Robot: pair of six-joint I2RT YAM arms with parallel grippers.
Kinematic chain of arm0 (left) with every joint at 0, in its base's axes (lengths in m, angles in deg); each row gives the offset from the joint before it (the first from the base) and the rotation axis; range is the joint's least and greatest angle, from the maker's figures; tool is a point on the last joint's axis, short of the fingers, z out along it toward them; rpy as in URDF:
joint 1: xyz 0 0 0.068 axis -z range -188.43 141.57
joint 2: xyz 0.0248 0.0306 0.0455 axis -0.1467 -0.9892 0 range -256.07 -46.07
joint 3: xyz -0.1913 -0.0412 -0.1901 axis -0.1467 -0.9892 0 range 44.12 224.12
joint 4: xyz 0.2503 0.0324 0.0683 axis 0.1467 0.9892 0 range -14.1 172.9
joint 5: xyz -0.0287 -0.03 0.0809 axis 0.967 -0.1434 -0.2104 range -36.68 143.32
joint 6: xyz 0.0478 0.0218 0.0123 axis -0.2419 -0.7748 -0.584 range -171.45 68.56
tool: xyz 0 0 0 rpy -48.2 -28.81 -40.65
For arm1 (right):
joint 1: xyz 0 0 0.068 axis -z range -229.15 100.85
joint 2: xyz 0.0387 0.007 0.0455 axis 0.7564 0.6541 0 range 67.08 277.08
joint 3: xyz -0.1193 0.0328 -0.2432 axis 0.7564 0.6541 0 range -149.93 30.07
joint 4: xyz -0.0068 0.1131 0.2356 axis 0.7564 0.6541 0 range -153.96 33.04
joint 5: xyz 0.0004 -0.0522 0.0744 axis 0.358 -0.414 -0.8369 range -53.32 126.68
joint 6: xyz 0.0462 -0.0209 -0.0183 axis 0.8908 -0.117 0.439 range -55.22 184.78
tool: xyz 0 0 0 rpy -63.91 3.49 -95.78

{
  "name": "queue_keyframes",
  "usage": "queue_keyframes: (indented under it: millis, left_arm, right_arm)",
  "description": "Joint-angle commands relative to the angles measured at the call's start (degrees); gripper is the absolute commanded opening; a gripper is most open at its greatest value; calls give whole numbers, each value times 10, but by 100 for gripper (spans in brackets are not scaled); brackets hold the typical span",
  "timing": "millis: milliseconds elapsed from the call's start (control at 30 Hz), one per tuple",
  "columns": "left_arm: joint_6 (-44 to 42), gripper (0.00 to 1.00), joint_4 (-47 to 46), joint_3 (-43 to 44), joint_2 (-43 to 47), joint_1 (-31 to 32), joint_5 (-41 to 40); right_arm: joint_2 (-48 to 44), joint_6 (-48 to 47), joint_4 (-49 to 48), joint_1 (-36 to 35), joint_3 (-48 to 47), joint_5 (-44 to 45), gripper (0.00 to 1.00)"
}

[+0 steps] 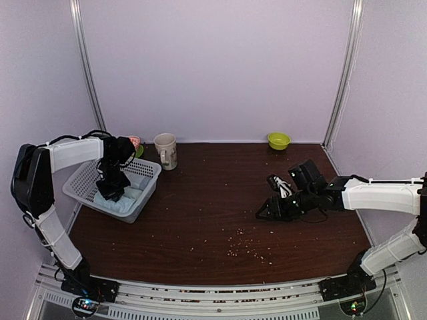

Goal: Roll the towels
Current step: Adjust the towel in the bin.

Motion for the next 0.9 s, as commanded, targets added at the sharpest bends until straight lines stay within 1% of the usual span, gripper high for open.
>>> queue_keyframes:
  millis: [0,200,300,433,467,533,633,700,867]
  left_arm:
    - [-8,0,-44,-29,-9,17,25]
    - [-11,0,-68,-65,-17,17,33]
    - [-19,0,-62,-55,-11,17,28]
    - [-36,0,-32,-20,17,17,10]
    - [-42,3,-20,-10,26,17,2]
    - [-52,13,-5,7,45,16,-10]
    - [-62,21,7,17,74,9,-22]
    - [-64,23,13,14,91,2,-33]
    - [-91,25,9,8,122,-13,-50]
  right_arm:
    - [2,-1,12,3,-18,17,47]
    - [-1,0,19,3,-21,23,47]
    - [-3,0,23,3,-25,25,47]
    - [-12,-1,34,3,-34,33,47]
    - [-16,-1,37,3,-36,35,47]
    - [-21,-3,42,3,-38,39,47]
    - [-23,-4,48,3,-40,44,47]
    - [-22,-3,48,3,-40,46,47]
    - [-26,-7,52,3,-42,57,47]
